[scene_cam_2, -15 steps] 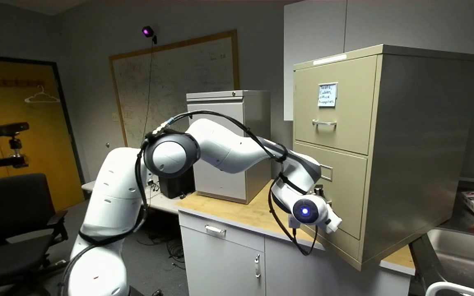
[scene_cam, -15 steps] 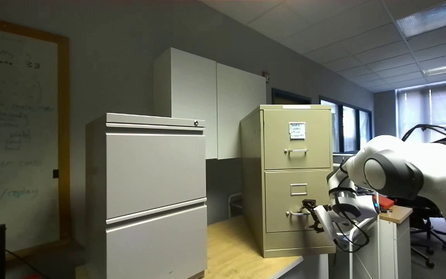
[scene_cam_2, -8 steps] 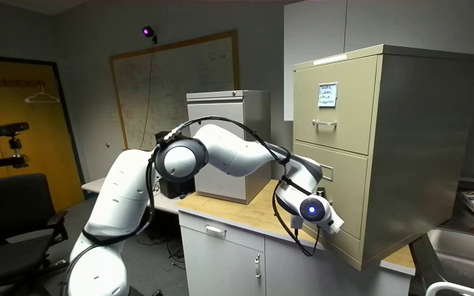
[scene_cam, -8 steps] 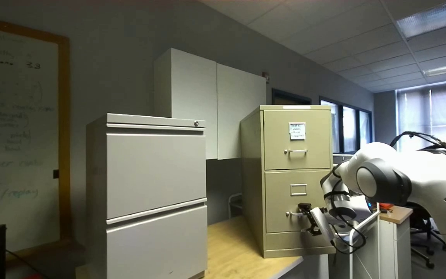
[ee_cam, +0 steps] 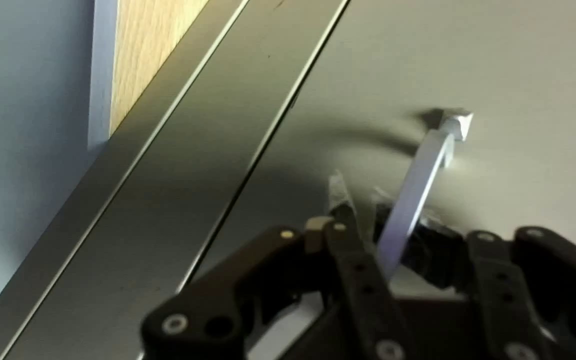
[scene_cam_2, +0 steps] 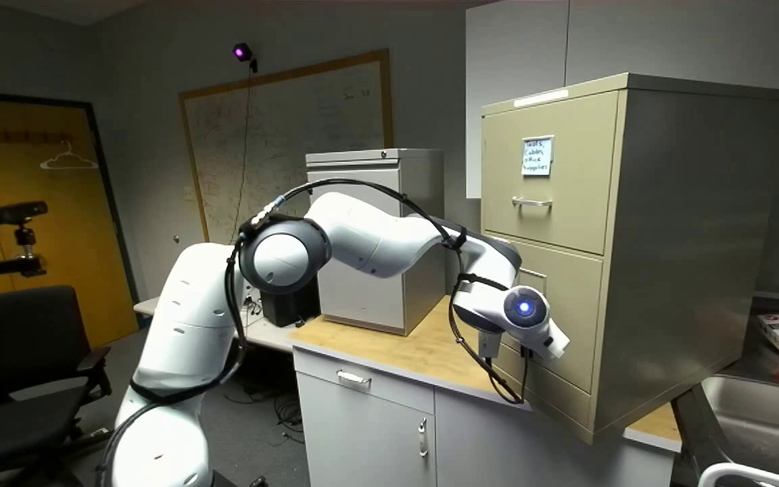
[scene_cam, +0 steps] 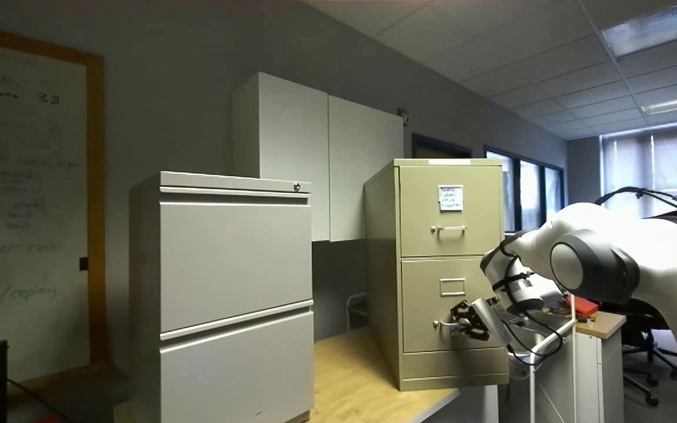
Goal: Open the bottom drawer of the cabinet to the right.
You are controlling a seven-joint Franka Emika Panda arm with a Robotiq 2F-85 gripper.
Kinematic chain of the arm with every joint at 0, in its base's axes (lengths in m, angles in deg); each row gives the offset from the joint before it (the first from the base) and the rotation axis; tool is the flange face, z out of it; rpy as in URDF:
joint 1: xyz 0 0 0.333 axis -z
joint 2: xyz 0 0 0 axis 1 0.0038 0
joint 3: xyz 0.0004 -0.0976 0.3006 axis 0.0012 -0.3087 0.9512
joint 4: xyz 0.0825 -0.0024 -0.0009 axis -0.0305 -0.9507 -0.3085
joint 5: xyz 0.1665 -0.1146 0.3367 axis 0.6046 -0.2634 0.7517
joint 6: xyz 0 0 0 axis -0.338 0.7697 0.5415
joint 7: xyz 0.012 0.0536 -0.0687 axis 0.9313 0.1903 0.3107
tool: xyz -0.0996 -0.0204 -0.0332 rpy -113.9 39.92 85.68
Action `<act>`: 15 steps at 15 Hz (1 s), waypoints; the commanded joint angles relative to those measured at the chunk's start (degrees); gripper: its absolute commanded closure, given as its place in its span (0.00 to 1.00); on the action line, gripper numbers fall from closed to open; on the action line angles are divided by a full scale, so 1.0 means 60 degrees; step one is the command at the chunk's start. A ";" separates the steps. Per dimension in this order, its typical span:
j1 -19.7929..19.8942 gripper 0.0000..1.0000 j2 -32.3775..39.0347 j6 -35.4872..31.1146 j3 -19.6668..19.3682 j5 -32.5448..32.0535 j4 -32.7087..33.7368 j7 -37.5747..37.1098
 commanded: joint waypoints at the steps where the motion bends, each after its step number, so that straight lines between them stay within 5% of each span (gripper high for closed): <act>1: -0.0041 0.98 -0.0325 0.0927 0.0523 -0.0292 -0.0313 -0.0041; 4: -0.0096 1.00 -0.0710 0.0638 0.0618 -0.0041 -0.0633 0.0941; 15: -0.0867 0.98 -0.1123 -0.1258 0.1088 -0.0653 -0.1174 0.1247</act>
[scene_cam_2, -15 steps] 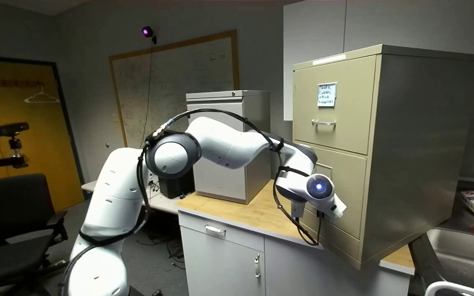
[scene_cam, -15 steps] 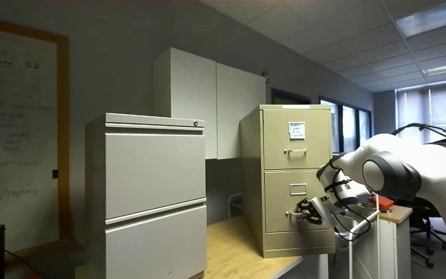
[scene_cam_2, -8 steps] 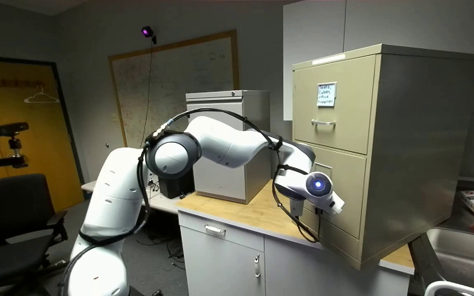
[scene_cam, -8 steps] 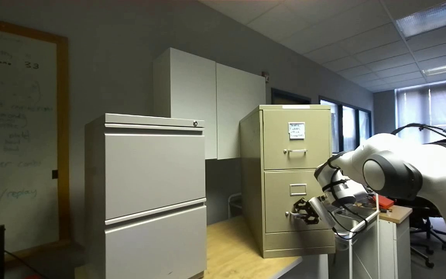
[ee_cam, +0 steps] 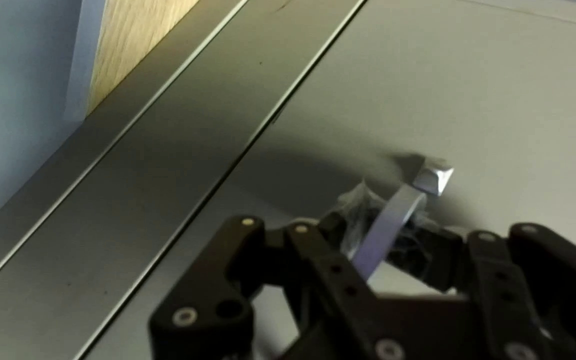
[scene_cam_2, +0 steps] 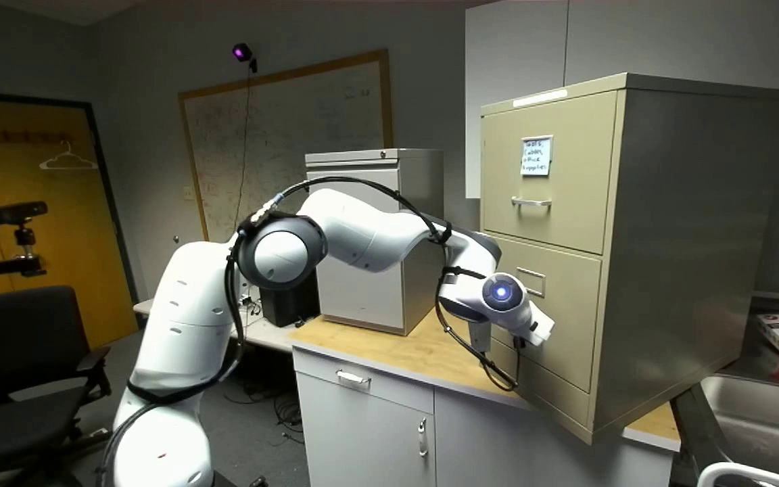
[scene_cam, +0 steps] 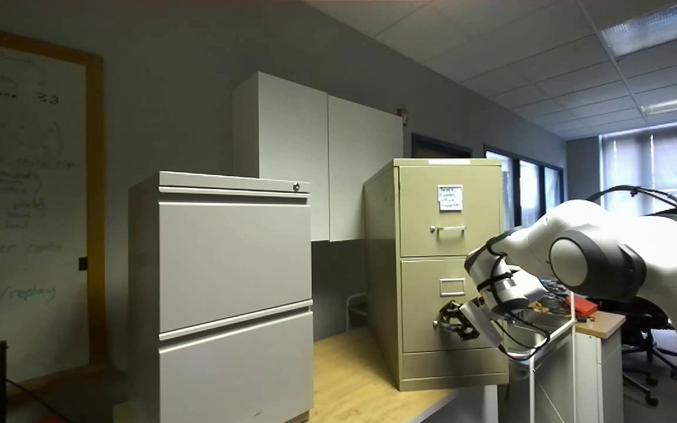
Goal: Open the bottom drawer of the cabinet to the right.
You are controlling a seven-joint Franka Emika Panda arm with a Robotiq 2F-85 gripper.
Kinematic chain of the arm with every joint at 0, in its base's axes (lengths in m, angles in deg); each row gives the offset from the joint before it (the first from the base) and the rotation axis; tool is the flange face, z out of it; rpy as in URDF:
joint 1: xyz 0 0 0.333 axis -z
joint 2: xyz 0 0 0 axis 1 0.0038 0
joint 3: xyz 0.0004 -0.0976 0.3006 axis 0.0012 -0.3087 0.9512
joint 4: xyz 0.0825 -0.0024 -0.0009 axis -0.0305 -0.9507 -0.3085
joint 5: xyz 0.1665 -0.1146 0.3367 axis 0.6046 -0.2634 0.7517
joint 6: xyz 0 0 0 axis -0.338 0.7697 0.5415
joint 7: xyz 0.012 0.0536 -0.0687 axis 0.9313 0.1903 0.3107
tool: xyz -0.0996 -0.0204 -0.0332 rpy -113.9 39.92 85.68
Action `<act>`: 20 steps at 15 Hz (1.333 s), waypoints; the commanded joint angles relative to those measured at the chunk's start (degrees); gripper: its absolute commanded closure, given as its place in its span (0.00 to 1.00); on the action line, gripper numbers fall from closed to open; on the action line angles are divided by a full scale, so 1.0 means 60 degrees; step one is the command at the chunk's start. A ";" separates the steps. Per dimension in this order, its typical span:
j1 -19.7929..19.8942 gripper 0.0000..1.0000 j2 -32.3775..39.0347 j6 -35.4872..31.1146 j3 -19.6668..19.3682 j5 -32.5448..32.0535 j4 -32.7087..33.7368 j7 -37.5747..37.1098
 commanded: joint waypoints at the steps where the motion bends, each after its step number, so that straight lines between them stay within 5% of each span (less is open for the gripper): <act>1: -0.0626 0.98 -0.0892 0.0069 0.0451 -0.0269 -0.1040 0.0337; 14: -0.0908 0.98 -0.1227 -0.2402 0.1002 0.1474 -0.1588 0.2559; 20: -0.0931 0.98 -0.0988 -0.2543 0.1184 0.2827 -0.1304 0.2961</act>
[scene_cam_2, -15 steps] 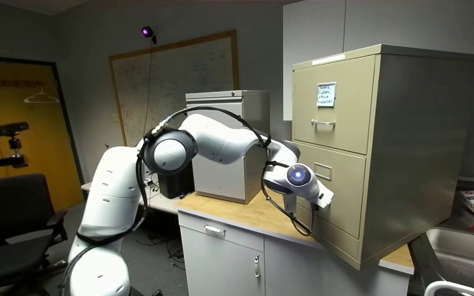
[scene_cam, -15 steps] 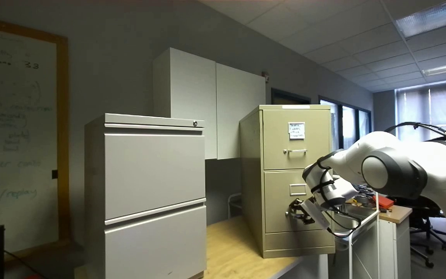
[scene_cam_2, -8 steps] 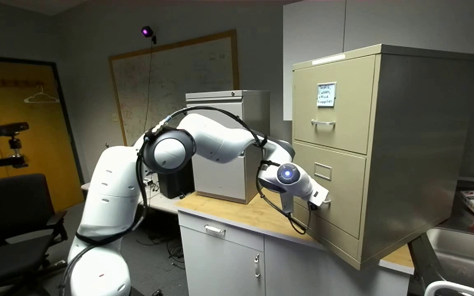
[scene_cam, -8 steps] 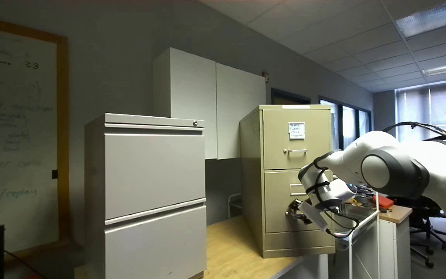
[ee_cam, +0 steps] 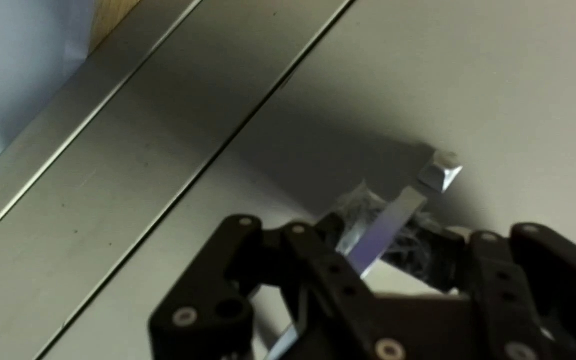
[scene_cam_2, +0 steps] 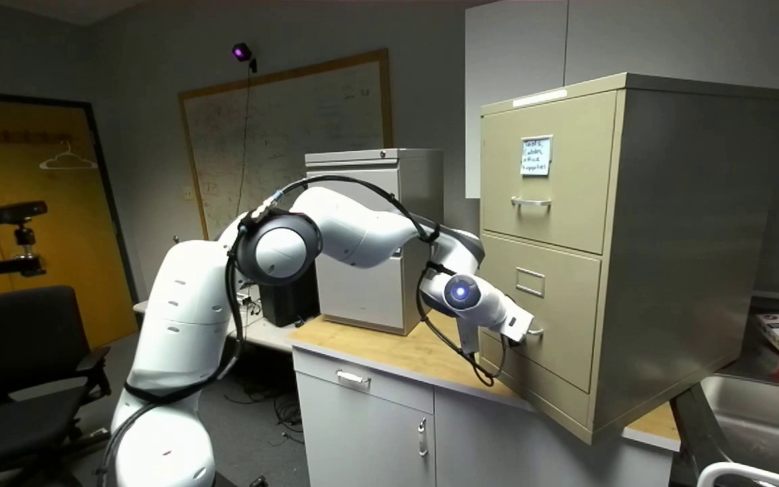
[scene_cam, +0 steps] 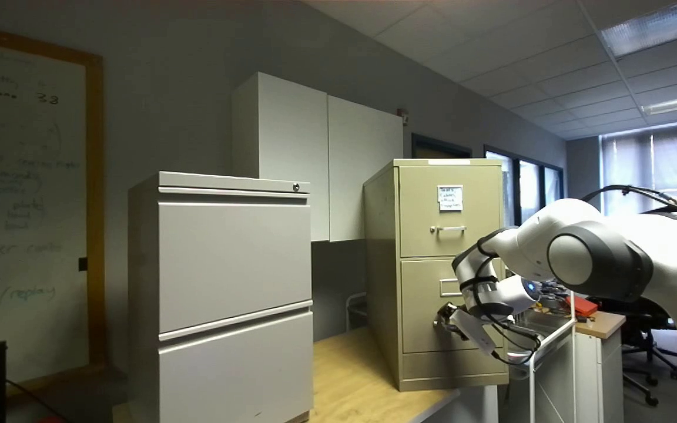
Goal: Open the bottom drawer of the cabinet to the right.
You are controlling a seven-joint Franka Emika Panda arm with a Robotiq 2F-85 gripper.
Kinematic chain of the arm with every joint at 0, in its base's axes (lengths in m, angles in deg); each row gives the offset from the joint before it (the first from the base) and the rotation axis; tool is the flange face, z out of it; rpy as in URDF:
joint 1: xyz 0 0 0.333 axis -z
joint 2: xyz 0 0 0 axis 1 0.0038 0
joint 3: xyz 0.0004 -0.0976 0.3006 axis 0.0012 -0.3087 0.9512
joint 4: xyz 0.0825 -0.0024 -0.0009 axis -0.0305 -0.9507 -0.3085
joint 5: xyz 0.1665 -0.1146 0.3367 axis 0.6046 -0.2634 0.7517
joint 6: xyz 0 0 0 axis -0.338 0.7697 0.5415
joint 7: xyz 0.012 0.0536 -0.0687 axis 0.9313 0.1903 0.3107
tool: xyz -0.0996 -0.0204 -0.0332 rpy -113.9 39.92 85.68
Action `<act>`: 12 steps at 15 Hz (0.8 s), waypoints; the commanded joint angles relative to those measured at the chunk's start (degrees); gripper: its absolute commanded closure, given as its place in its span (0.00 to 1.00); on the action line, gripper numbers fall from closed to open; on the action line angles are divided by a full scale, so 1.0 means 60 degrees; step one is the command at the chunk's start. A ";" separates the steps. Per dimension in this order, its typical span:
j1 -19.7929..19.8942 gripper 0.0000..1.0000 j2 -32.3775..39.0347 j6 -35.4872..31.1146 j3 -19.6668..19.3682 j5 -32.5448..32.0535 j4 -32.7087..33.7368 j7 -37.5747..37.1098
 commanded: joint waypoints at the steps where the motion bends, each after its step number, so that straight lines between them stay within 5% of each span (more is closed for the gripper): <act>1: -0.0459 0.98 -0.0704 0.0457 0.0578 0.0584 -0.0879 0.0347; 12: -0.0284 0.98 -0.1476 0.0655 0.0383 0.0725 -0.1973 0.0700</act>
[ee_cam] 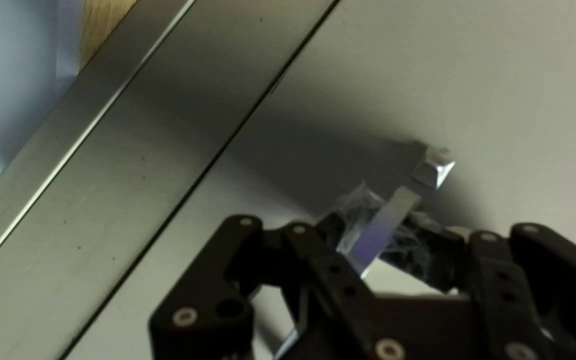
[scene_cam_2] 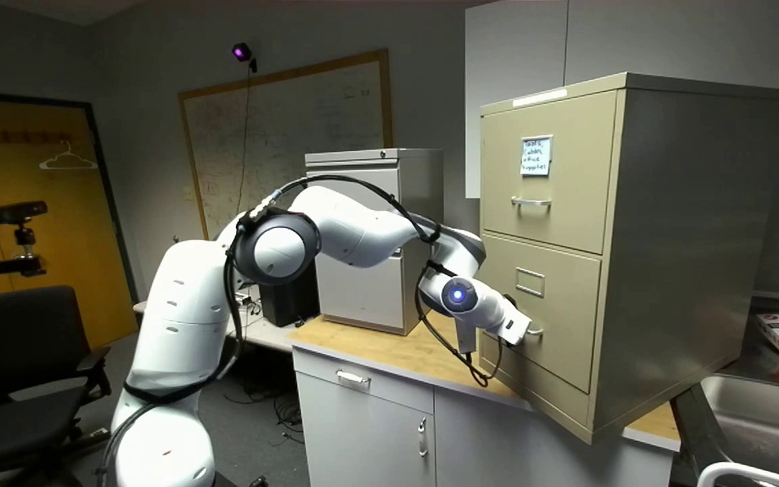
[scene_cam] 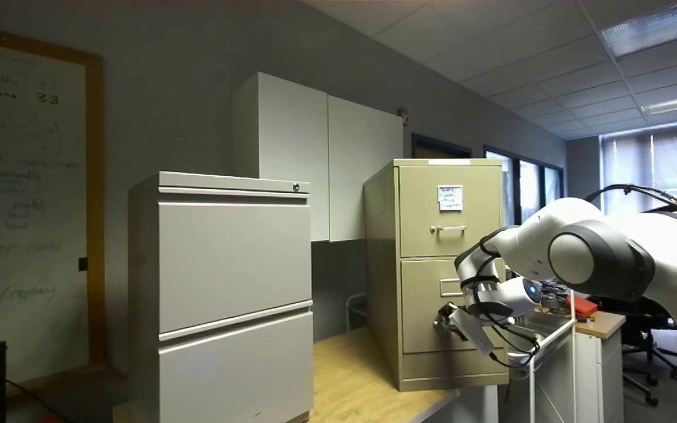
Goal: Open the bottom drawer of the cabinet to the right.
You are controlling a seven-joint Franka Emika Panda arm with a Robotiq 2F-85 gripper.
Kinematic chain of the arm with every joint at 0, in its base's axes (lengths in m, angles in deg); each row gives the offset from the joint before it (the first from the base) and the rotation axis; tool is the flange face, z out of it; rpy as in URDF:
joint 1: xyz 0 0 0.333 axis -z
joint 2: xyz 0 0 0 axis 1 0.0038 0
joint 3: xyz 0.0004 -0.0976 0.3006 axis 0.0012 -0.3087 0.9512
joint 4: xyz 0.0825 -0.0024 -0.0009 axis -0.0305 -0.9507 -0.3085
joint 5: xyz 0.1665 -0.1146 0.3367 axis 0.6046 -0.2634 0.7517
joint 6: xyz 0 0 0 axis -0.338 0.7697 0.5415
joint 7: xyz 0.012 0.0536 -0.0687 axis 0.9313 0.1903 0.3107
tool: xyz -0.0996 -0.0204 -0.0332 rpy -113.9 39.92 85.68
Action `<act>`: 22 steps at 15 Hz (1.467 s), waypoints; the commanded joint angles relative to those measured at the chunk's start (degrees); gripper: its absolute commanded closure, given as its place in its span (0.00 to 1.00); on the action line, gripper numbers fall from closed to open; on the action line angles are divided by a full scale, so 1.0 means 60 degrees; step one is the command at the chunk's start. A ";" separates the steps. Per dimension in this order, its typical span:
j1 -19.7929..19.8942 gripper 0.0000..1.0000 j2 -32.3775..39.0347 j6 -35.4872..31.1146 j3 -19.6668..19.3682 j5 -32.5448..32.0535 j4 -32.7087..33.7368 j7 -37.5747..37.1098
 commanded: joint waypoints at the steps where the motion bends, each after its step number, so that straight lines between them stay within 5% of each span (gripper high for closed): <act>1: -0.0174 0.98 -0.1413 0.0810 0.0329 0.0019 -0.1995 0.0647; 9: 0.0827 0.98 -0.2419 0.3606 -0.0013 -0.0314 -0.3831 0.1073; 22: 0.0916 0.98 -0.5005 0.6723 -0.1430 -0.2719 -0.7149 0.0442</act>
